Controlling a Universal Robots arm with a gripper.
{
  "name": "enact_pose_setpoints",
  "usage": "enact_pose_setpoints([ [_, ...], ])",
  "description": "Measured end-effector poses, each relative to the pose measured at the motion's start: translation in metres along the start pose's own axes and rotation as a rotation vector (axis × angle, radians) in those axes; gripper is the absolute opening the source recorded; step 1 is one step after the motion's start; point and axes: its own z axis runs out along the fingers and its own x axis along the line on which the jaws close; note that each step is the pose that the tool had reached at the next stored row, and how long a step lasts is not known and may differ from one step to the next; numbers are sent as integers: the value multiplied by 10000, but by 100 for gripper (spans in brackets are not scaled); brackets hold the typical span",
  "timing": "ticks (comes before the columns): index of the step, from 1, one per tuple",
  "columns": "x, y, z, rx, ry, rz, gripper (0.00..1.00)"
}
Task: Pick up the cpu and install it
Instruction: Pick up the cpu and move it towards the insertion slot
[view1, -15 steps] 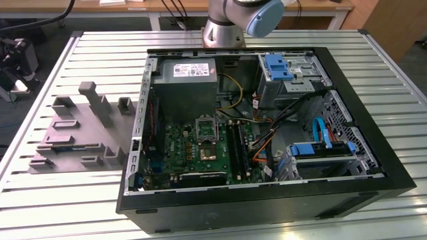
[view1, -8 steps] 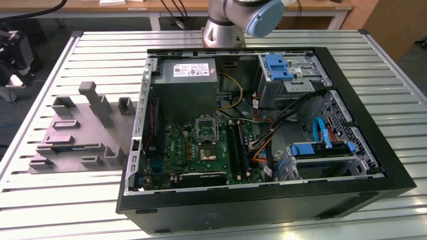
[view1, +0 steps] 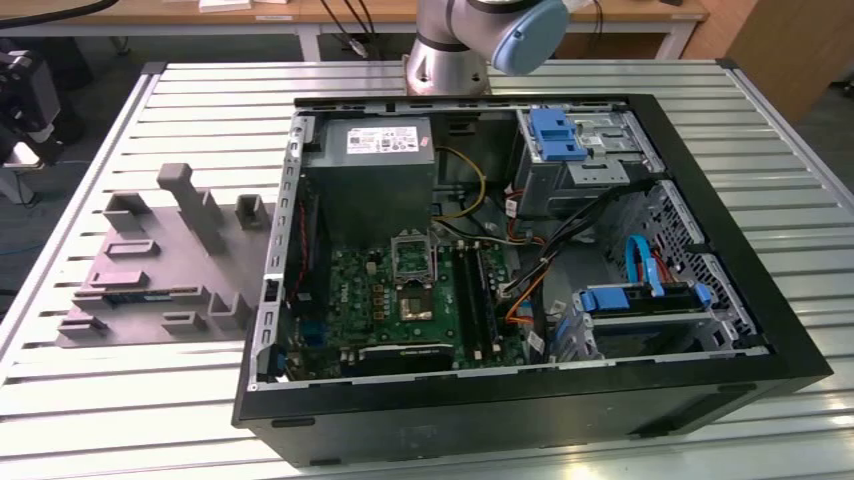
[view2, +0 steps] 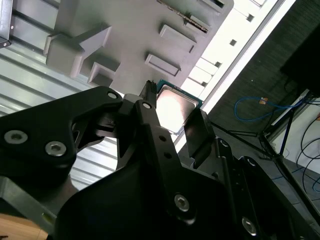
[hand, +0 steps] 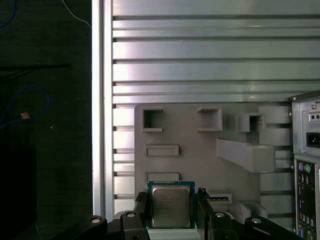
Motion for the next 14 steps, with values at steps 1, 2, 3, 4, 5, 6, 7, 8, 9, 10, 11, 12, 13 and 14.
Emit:
enact_pose_setpoints([
  [1, 0, 0, 0, 3, 0, 0, 47],
  [2, 0, 0, 0, 3, 0, 0, 47],
  [3, 0, 0, 0, 3, 0, 0, 47],
  [4, 0, 0, 0, 4, 0, 0, 47],
  [5, 0, 0, 0, 4, 0, 0, 47],
  [6, 0, 0, 0, 4, 0, 0, 47],
  [7, 0, 0, 0, 5, 0, 0, 47],
  [8, 0, 0, 0, 5, 0, 0, 47],
  [9, 0, 0, 0, 6, 0, 0, 47],
  [10, 0, 0, 0, 6, 0, -1, 47],
  [11, -2, 1, 0, 6, 0, 0, 47],
  [12, -9, 2, -1, 8, 2, 1, 47],
  [13, -19, 1, -1, 7, 1, 1, 47],
  [14, -29, 1, 0, 6, 0, 0, 47],
])
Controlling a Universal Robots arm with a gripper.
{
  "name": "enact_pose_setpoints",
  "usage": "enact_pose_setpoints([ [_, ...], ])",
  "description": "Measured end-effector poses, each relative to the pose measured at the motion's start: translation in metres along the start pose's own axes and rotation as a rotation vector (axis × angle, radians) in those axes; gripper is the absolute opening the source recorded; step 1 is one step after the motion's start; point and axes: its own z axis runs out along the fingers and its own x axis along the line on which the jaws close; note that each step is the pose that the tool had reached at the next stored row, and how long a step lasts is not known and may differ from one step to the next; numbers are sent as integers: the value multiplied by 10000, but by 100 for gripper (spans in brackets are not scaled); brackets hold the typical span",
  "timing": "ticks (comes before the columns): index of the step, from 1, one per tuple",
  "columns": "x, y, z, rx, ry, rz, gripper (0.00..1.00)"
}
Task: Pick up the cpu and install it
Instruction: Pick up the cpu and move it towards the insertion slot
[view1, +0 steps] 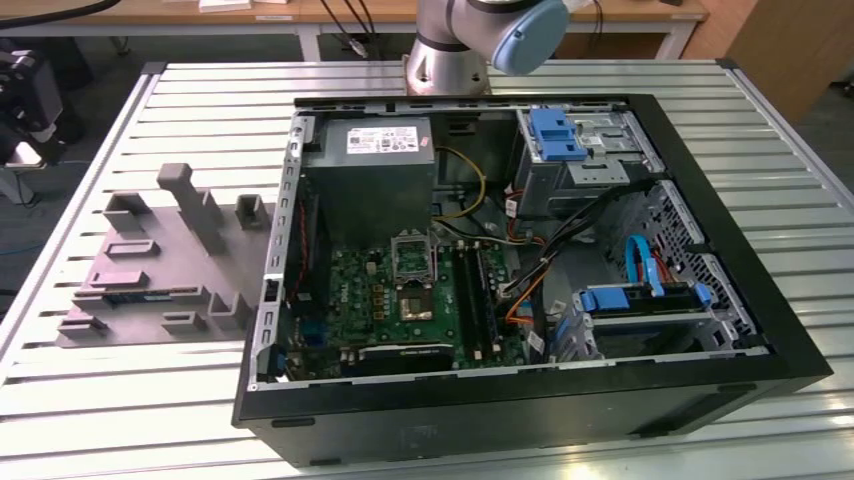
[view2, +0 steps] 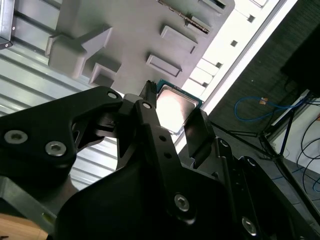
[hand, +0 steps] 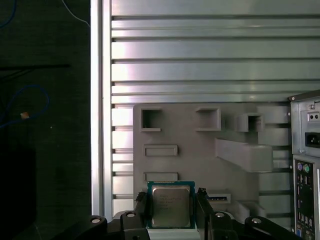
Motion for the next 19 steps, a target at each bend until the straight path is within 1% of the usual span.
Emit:
enact_pose_setpoints([
  [5, -8, 0, 1, -1, -1, 0, 47],
  [7, -8, 1, -11, 3, 3, 0, 47],
  [11, -9, 4, -93, 1, 2, 0, 47],
  [19, -10, 8, -190, 0, 0, 1, 47],
])
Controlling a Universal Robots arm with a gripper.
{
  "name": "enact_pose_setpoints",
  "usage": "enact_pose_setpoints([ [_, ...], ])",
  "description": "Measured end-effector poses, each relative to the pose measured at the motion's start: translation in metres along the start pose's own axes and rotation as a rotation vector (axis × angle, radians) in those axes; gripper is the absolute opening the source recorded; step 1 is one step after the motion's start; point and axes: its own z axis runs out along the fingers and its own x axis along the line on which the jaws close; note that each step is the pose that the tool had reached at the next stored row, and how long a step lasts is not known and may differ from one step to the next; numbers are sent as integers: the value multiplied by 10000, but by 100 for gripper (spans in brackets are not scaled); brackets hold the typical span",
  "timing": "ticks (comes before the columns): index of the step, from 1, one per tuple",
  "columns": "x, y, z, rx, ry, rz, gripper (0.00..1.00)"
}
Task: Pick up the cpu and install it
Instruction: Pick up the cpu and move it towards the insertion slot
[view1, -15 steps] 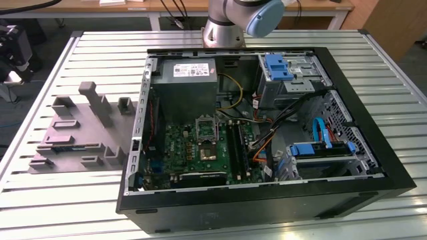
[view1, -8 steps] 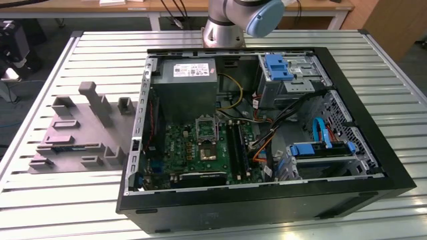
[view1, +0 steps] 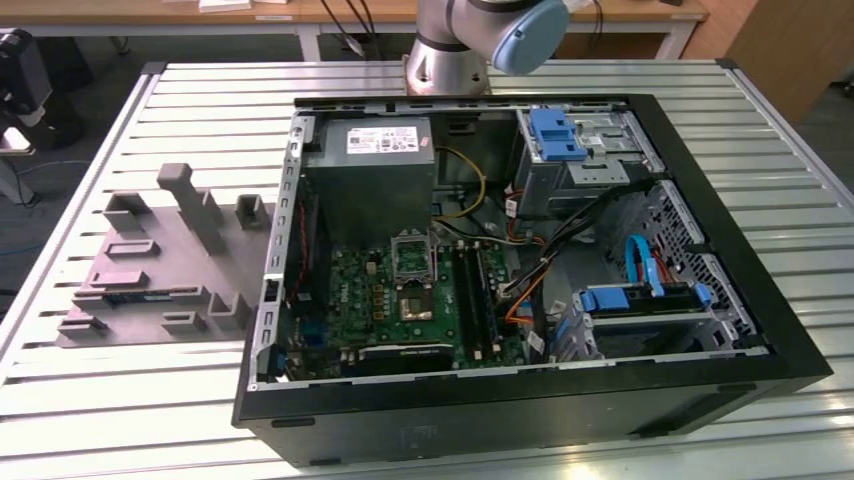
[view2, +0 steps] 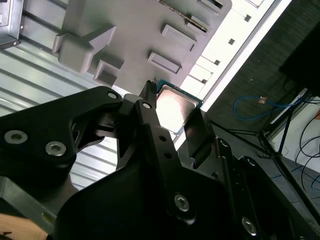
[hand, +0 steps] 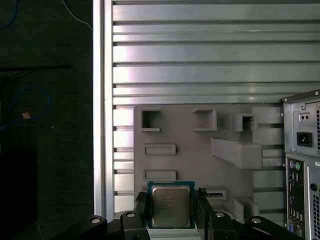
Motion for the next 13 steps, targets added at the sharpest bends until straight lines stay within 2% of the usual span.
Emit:
enact_pose_setpoints([
  [5, 0, 2, -53, -1, -1, -1, 47],
  [13, -2, 3, -59, 1, 1, 0, 47],
])
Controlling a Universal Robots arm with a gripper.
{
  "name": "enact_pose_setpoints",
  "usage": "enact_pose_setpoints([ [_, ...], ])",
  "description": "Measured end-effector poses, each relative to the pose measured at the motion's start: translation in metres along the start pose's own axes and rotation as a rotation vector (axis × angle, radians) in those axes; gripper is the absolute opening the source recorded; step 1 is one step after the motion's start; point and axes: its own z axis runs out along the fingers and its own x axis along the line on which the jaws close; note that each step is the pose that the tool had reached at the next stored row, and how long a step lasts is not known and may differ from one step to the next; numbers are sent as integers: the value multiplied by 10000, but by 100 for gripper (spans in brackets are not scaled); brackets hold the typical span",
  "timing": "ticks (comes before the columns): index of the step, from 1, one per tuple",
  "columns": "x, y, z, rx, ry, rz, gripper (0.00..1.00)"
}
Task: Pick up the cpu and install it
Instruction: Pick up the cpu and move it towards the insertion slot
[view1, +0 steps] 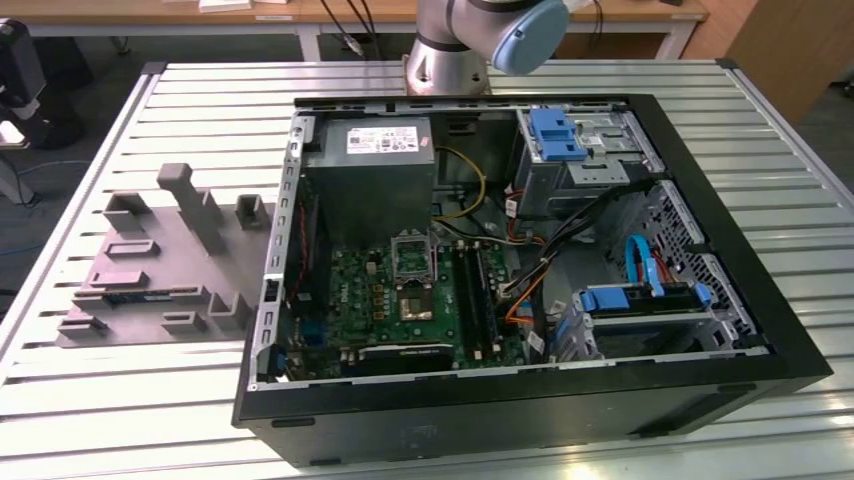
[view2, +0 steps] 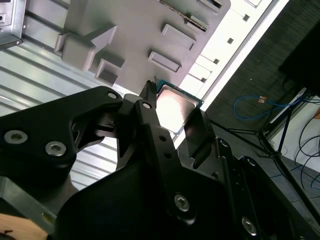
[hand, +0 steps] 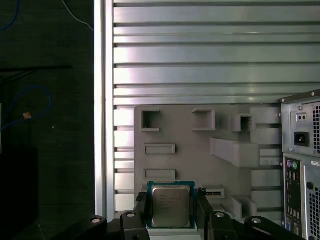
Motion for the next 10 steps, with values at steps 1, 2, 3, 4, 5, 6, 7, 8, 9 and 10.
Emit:
enact_pose_setpoints([
  [1, -3, 0, 0, 0, 0, 0, 47],
  [2, -7, 0, 0, 0, 0, -1, 47],
  [3, -10, 0, 1, -1, -1, -1, 47],
  [4, -14, 0, 0, 0, 0, -1, 47],
  [5, -19, 0, 1, -1, -1, -1, 47],
  [6, -23, 0, 1, -1, -1, -1, 47],
  [7, -26, 0, 1, -1, -2, 0, 47],
  [8, -29, 0, 1, -1, -1, 0, 47],
  [9, -32, 0, 2, -1, -2, -1, 47],
  [10, -36, 0, 2, -1, -2, -1, 47],
])
